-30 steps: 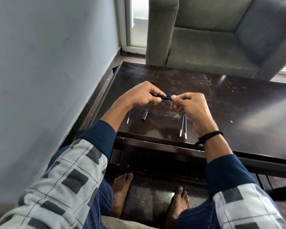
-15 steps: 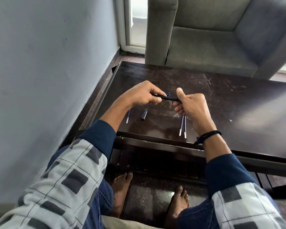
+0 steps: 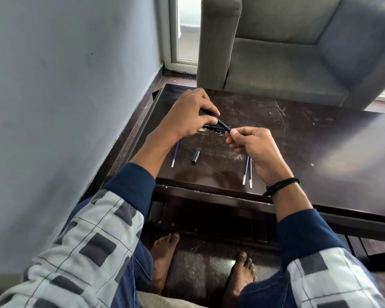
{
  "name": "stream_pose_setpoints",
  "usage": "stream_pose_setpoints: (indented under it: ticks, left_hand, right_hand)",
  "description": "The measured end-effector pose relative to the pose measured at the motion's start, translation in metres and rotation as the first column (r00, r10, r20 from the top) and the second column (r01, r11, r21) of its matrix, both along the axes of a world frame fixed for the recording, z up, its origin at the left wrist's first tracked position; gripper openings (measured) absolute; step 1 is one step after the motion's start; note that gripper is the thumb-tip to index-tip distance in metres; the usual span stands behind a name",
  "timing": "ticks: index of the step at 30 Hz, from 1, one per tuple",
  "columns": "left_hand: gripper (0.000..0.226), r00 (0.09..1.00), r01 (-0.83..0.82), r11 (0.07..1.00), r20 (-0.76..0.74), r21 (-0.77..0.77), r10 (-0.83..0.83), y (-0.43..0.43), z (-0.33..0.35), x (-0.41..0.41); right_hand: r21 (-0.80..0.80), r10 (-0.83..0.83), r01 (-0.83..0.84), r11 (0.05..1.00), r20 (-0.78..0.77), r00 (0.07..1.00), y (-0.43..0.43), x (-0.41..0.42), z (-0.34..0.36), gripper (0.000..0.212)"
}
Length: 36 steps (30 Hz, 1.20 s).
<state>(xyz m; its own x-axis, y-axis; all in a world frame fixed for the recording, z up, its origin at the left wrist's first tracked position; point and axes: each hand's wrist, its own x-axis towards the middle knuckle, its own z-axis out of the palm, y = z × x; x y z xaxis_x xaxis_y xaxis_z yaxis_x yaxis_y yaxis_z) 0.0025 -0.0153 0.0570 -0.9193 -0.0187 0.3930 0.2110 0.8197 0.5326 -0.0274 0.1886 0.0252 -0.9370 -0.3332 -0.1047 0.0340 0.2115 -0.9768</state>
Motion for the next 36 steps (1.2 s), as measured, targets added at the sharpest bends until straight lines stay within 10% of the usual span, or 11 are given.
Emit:
stream_pose_setpoints:
  ticks: [3,8,12,36]
  left_hand:
    - [0.044,0.995,0.015,0.946,-0.101,0.323,0.018,0.006,0.001,0.0]
    - [0.049,0.997,-0.012,0.589,-0.037,0.808,0.071,0.03,-0.003,0.003]
    - [0.015,0.999,-0.029,0.585,0.041,0.811,-0.008,0.039,-0.002,0.007]
    - [0.014,0.99,-0.12,0.416,0.137,0.901,-0.011,0.027,0.002,0.007]
  right_hand:
    - [-0.08,0.051,-0.044,0.996,0.087,0.995,-0.002,0.002,0.0,0.018]
    - [-0.316,0.123,-0.025,0.949,0.294,0.948,-0.008,0.008,0.002,0.018]
    - [-0.339,0.14,-0.015,0.941,0.347,0.927,-0.008,0.01,0.002,0.019]
    - [-0.418,0.177,-0.003,0.909,0.378,0.909,-0.003,0.012,0.013,0.025]
